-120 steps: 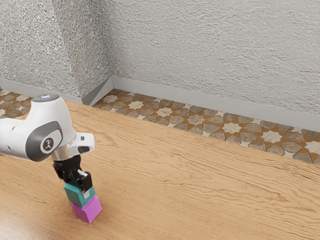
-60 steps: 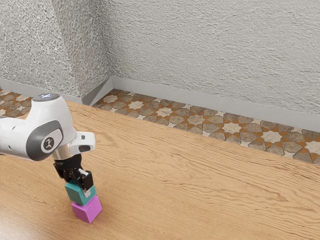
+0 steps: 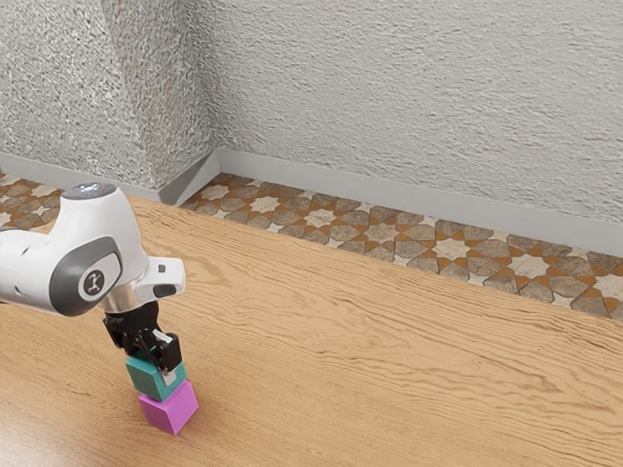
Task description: Pick up the blue block with one arm, and put the blue block on the pink block with one arm
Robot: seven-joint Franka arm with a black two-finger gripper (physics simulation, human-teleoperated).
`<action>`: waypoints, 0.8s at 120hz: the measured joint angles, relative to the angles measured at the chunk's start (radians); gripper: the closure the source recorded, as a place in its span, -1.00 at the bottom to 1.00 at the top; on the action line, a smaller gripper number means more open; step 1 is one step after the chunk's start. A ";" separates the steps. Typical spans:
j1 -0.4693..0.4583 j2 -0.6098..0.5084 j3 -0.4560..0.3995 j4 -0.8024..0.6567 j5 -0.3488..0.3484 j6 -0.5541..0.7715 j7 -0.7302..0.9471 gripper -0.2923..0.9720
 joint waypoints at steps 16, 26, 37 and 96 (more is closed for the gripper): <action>-0.001 0.000 0.000 0.000 0.000 0.000 -0.003 -0.05; -0.001 0.000 0.000 0.000 -0.001 0.000 -0.004 -0.09; -0.001 0.000 0.000 0.001 -0.004 0.000 -0.003 -0.21; 0.049 -0.109 -0.013 0.519 -0.008 -0.372 0.004 -0.50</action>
